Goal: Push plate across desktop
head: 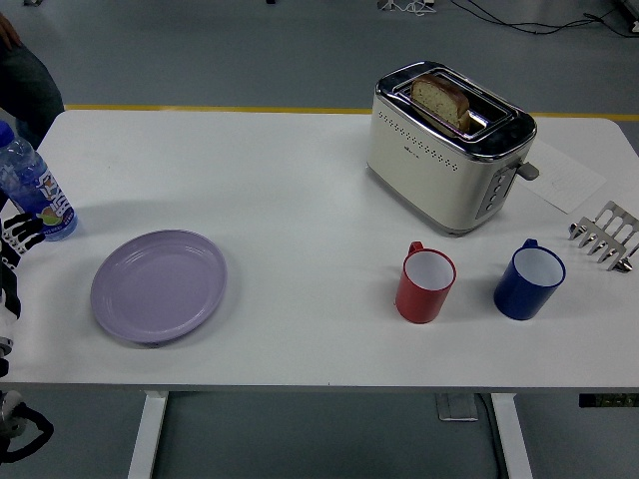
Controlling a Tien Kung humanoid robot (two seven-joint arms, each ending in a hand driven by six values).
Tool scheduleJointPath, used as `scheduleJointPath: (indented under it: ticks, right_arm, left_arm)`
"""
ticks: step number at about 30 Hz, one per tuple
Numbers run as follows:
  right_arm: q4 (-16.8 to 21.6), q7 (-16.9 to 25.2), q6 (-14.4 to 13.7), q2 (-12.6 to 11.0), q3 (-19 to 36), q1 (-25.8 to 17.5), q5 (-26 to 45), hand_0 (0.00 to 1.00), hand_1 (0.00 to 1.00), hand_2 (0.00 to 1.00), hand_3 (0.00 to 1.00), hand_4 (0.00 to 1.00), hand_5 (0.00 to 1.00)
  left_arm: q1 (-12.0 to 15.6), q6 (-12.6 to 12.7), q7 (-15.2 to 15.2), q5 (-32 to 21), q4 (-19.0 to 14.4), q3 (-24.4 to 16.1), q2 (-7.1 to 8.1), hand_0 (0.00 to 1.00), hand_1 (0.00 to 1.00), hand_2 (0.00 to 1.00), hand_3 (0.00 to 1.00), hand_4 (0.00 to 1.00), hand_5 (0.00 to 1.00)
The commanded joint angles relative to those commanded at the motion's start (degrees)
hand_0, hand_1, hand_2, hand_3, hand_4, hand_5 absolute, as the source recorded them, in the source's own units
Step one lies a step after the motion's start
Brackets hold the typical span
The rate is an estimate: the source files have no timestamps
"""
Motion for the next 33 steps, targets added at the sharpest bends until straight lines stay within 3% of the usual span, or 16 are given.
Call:
scheduleJointPath:
  ticks: [9,23,33]
  right_arm:
    - [0.0,-0.1,0.1,0.1,-0.1,0.0,0.0,0.633,0.615,0.649,0.575,0.345,0.161]
    - [0.0,-0.3,0.3,0.2,0.1,-0.5,-0.5,0.634,0.615,0.649,0.575,0.345,0.16]
    - [0.0,-0.2,0.4,0.3,-0.1,-0.4,-0.3,0.633,0.613,0.648,0.576,0.345,0.16]
  left_arm:
    - [-0.8,1.4,0.0,0.2,1.5,1.7,-0.99,0.715,0.732,0.683,0.588,0.494,0.998]
    - [-2.0,2.1,0.0,-0.8,4.2,1.5,-5.57,0.713,0.733,0.685,0.591,0.467,0.998]
    - [-3.0,2.6,0.0,-1.4,4.2,1.8,-7.02,0.712,0.734,0.686,0.593,0.469,0.998]
